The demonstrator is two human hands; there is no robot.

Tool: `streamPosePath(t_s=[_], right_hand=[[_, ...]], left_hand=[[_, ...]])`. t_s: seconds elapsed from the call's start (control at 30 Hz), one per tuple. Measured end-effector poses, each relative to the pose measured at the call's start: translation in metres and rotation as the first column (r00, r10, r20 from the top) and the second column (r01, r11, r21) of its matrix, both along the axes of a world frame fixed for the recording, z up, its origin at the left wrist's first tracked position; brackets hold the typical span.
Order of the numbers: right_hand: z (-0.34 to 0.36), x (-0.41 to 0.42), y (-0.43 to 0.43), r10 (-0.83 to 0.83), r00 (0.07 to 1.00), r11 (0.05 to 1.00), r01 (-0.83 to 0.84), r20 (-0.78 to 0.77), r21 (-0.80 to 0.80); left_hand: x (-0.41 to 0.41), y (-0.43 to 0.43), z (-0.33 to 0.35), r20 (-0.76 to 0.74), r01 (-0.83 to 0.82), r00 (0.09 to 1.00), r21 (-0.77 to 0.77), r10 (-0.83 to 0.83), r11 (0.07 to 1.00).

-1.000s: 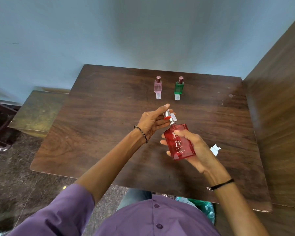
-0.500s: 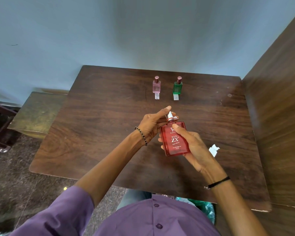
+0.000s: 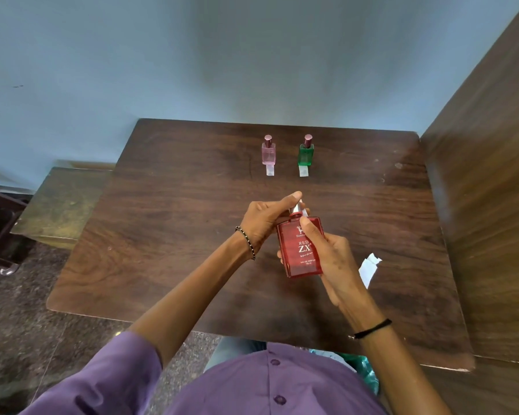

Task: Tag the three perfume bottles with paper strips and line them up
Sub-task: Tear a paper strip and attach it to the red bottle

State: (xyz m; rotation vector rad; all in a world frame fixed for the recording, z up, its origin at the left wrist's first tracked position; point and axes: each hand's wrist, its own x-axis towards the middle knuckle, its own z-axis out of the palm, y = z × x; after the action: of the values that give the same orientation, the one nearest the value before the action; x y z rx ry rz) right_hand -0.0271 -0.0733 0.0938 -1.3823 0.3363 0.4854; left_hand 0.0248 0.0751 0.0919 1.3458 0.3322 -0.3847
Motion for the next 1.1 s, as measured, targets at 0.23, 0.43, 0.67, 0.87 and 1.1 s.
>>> streamPosePath(t_s=[0.23, 0.43, 0.67, 0.87, 1.1], right_hand=[[-0.002, -0.003, -0.003, -0.029, 0.972, 0.924, 0.114, 0.232, -0.365], [-0.002, -0.01, -0.004, -0.031, 0.927, 0.877, 0.204, 0.373, -0.435], [-0.008, -0.008, -0.005, -0.137, 0.949, 0.93, 0.221, 0.284, -0.292], [-0.007, -0.002, -0.001, -0.171, 0.978, 0.975, 0.186, 0.12, -0.124], [-0.01, 0.0, 0.001, -0.128, 0.976, 0.967, 0.162, 0.175, -0.195]], left_hand=[[0.003, -0.002, 0.0, 0.143, 0.038, 0.988, 0.136, -0.058, 0.99], [0.0, -0.01, -0.001, 0.165, 0.053, 0.984, 0.089, -0.067, 0.995], [0.0, -0.014, 0.005, 0.086, 0.082, 0.993, -0.067, -0.076, 0.994], [0.001, -0.01, 0.0, 0.098, 0.092, 0.991, -0.051, -0.087, 0.994], [0.003, 0.001, -0.002, 0.116, 0.137, 0.983, 0.044, -0.141, 0.99]])
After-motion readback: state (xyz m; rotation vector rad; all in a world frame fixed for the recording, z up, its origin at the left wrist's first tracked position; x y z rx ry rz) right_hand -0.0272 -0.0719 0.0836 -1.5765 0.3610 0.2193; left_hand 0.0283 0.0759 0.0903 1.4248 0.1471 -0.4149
